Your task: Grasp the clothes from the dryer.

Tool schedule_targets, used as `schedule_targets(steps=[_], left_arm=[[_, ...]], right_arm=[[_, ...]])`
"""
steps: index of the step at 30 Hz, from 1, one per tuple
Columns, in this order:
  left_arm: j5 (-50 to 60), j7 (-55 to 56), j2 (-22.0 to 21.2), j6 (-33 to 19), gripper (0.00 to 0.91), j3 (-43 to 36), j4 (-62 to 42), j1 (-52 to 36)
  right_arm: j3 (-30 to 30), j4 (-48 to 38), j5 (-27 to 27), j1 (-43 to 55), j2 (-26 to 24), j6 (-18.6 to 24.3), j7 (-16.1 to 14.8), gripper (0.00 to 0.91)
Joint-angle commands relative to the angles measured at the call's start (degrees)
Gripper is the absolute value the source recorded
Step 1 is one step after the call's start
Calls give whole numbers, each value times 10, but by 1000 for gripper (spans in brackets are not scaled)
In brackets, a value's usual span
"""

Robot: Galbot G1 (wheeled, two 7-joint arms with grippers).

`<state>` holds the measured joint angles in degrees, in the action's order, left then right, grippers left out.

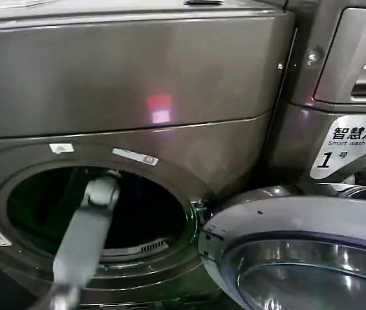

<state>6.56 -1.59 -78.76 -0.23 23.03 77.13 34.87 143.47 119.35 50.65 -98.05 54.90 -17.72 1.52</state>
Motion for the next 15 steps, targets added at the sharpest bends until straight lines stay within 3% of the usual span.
schedule_targets(steps=[1, 15], left_arm=[[26, 133, -75, -97, 0, 89, 164, 153], [0, 122, -72, -71, 0, 66, 182, 156]], right_arm=[[0, 0, -2, 4, 2, 9, -3, 907], [0, -10, 4, 6, -1, 24, 2, 907]])
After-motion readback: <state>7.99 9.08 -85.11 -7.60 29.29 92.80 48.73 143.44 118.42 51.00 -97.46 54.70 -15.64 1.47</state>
